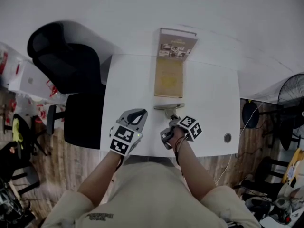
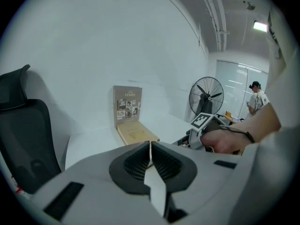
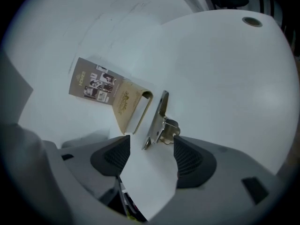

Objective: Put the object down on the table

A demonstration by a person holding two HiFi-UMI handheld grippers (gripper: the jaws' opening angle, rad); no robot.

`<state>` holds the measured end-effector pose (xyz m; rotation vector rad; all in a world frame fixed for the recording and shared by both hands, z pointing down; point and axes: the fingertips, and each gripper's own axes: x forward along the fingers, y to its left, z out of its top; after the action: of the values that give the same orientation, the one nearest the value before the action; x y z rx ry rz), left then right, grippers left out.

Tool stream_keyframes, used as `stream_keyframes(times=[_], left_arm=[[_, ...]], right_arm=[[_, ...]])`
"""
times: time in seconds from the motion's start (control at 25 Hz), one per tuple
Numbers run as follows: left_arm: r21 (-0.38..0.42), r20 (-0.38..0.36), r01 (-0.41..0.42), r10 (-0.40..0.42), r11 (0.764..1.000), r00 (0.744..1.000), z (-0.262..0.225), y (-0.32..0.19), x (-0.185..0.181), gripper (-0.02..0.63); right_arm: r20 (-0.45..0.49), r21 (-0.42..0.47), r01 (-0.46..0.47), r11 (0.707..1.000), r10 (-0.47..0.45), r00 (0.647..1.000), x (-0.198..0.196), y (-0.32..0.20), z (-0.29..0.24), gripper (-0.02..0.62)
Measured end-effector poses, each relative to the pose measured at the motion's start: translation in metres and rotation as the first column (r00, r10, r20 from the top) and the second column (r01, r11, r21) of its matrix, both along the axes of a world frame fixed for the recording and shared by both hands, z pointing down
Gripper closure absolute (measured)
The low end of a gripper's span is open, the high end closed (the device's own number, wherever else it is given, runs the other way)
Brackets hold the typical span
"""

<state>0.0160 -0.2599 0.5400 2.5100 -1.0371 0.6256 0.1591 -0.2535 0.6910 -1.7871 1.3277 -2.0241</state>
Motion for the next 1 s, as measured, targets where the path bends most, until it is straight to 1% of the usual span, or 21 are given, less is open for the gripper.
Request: stream_keyframes(times=[0.16,0.24,0.32,0.4,0.48,0.6,0.64,0.72,0.88,1.0], left_arm=[[0.021,0.0,0.008,-0.008,1.0,1.0,-0.008,0.003,-0.006,0.577],[0.036,-0.002,0.013,-0.013,0.999,1.0,-0.014,0.004,-0.009,0.577],[0.054,-0.005,0.018,-0.018,0.998,1.0,-0.022,0.002,-0.012,0.577],[0.071,-0.01,0.024,-0.023,0.997,1.0,-0.03,0.001,-0.015,0.577],[0.09,-0.016,0.029,-0.028,0.996,0.999,-0.039,-0.002,-0.018,0.577],[0.125,-0.028,0.034,-0.031,0.992,0.999,-0.056,-0.006,-0.022,0.577],[0.14,-0.032,0.035,-0.031,0.989,0.999,-0.062,-0.008,-0.023,0.577],[0.174,-0.042,0.044,-0.037,0.984,0.998,-0.074,-0.014,-0.026,0.578],[0.232,-0.062,0.054,-0.041,0.971,0.997,-0.102,-0.023,-0.031,0.578],[0.246,-0.068,0.046,-0.03,0.968,0.997,-0.119,-0.025,-0.031,0.578]], right_arm=[[-0.03,0.097,0.097,0.991,-0.094,0.995,-0.007,-0.001,-0.032,0.308],[-0.06,0.159,0.152,0.975,-0.144,0.988,-0.011,-0.004,-0.052,0.334],[-0.117,0.231,0.213,0.949,-0.191,0.975,-0.013,-0.009,-0.075,0.371],[-0.189,0.306,0.272,0.912,-0.222,0.957,-0.013,-0.015,-0.099,0.391],[-0.266,0.369,0.333,0.868,-0.245,0.932,-0.013,-0.02,-0.123,0.411],[-0.394,0.428,0.428,0.796,-0.262,0.881,-0.013,-0.024,-0.158,0.434],[-0.436,0.442,0.451,0.775,-0.254,0.863,-0.012,-0.026,-0.17,0.45],[-0.503,0.477,0.484,0.733,-0.223,0.835,-0.009,-0.028,-0.197,0.511],[-0.615,0.533,0.558,0.636,-0.161,0.772,-0.01,-0.032,-0.253,0.512],[-0.692,0.549,0.614,0.567,-0.104,0.715,-0.008,-0.031,-0.294,0.517]])
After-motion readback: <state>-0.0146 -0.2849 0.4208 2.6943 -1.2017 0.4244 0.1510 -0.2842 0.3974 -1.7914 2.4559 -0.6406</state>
